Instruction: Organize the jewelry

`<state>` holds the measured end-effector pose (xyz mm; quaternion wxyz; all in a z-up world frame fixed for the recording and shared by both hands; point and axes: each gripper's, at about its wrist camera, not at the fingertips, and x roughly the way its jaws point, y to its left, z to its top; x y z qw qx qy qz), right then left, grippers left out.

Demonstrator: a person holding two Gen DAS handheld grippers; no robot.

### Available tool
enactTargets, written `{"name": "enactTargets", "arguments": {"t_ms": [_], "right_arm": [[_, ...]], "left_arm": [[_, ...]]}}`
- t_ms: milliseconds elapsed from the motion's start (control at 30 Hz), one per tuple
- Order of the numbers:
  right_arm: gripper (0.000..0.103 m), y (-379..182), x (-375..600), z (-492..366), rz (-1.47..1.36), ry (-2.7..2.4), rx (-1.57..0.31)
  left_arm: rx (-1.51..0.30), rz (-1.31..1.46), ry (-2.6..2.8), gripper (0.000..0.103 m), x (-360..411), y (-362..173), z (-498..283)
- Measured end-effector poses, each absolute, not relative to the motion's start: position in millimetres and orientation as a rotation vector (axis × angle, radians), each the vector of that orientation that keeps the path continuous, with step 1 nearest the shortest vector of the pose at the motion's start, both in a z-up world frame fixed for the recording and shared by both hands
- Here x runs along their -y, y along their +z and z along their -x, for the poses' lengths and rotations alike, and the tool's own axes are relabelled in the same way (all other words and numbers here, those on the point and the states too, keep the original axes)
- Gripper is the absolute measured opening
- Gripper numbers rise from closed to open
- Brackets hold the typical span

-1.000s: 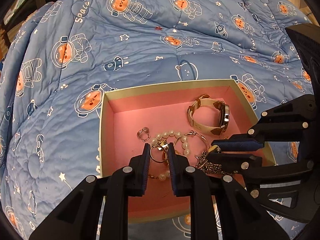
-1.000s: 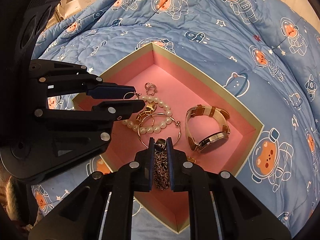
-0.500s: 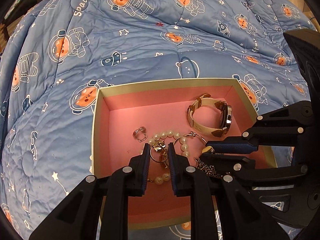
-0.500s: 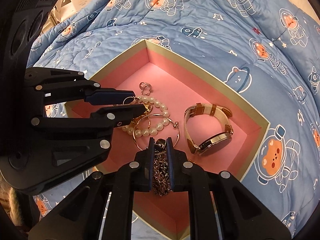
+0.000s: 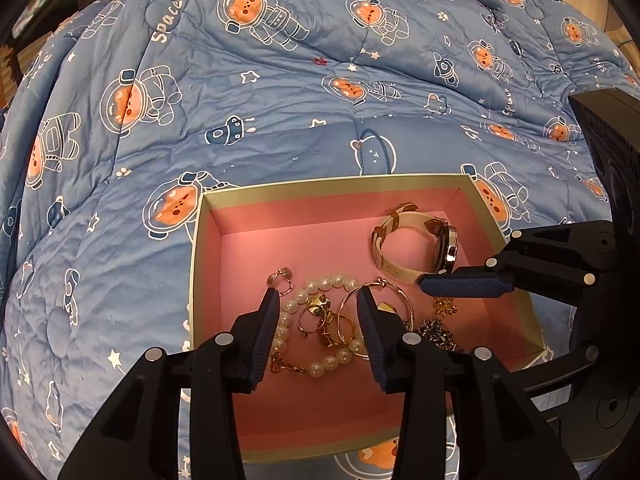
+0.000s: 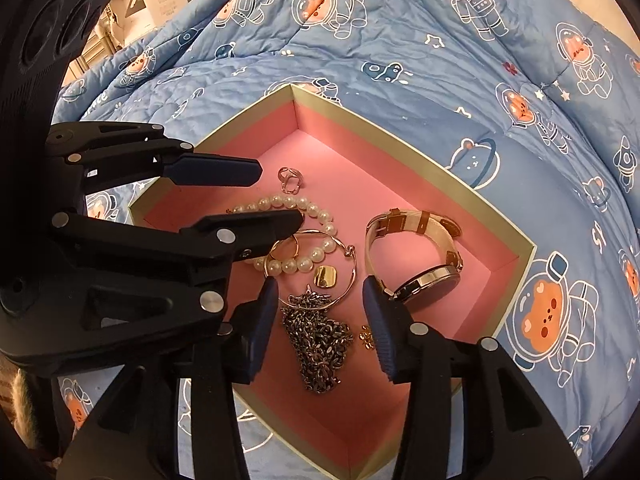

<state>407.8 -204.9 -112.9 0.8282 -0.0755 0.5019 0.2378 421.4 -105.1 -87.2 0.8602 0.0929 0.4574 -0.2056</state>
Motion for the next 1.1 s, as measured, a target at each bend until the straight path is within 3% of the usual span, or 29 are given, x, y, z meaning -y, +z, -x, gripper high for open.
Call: {"name": "enactTargets", "arguments": {"t_ms": [67,300,500,567,733,1100], "right_arm": [[0.046,-111,205,-407,0.159,0.509,-1.055],[0.075,-100,207,-395,0.146,0.515,-0.98],[0.083,-89,207,-380,0.118,0.534,-0.924],[0.092,-83,209,-373,0.1,0.514,-0.89],[0.097,-68,209,-344,0.097,0.414,-0.804],[0.097,-44,213,-259,0.019,0.287,-0.74]], "left_arm": [[-0.951,-0.189,-0.434,0.046,105,-85,-420],[-0.888,-0.146,-0.374,0.073,95,-72,-416],[-0.812,-0.101,-0.317,0.09,80,-55,-408],[-0.788,-0.087,-0.289,0.096,74,-50,-403],[-0.744,-0.086,-0.234,0.096,61,-42,-382],[-0.712,-0.078,-0.171,0.096,27,-37,-298]]}}
